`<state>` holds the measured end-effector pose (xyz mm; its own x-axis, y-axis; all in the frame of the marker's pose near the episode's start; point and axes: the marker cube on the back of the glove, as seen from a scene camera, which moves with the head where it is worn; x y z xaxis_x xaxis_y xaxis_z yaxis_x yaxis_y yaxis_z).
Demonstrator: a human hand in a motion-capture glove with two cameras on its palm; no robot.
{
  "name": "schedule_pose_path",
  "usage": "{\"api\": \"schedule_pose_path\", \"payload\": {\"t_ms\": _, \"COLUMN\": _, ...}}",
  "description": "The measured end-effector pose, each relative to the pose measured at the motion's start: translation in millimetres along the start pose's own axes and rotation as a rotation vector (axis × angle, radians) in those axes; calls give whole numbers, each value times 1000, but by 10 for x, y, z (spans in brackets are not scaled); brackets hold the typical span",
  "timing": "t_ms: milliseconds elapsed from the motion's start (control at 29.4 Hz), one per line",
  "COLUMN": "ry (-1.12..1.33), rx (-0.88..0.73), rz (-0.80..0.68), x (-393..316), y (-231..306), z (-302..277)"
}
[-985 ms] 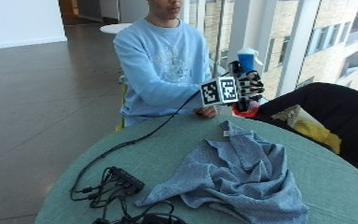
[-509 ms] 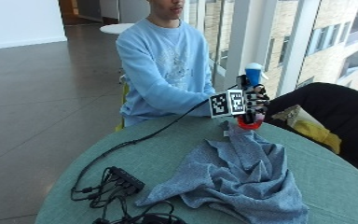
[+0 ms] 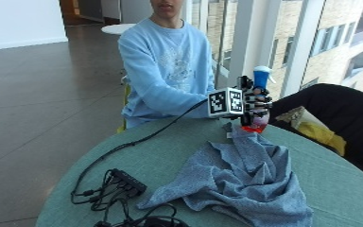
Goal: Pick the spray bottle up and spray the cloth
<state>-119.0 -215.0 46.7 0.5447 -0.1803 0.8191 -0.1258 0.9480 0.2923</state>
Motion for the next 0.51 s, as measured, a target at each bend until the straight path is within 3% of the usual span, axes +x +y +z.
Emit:
{"api": "schedule_pose_path", "payload": {"t_ms": 272, "ry": 284, "rx": -84, "rz": 5, "x": -121, "y": 300, "z": -848}}
{"api": "schedule_pose_path", "payload": {"t_ms": 509, "ry": 630, "rx": -165, "rz": 65, "x": -146, "y": 936, "z": -1670}}
